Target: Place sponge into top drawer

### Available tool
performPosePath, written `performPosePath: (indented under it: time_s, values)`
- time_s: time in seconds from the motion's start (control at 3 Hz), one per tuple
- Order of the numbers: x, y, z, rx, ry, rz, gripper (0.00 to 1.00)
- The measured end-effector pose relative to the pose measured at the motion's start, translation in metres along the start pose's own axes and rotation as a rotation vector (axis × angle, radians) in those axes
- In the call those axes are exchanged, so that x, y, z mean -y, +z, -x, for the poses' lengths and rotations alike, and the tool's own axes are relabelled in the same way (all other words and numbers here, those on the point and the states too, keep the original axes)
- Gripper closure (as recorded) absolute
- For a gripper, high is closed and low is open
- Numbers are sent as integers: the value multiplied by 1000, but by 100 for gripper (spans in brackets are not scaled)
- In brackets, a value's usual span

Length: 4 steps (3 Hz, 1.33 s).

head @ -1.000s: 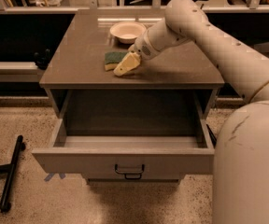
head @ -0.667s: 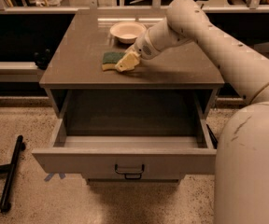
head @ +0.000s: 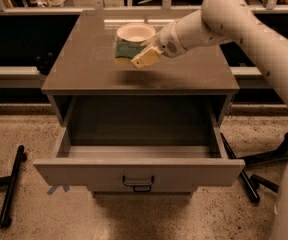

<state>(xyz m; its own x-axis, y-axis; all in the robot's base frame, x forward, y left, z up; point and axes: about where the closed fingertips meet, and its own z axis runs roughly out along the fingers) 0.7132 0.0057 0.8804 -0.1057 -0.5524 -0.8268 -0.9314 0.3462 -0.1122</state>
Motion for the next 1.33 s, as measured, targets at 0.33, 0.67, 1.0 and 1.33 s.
performPosePath:
  time_s: [0.33, 0.67, 1.0, 1.33]
  values:
    - [-33, -41, 0, -21, -10, 4, 100]
    - [-85, -66, -26, -93, 55, 50, 100]
    - [-90, -62, -33, -106, 59, 61, 100]
    - [-89, -62, -31, -104, 57, 60, 100]
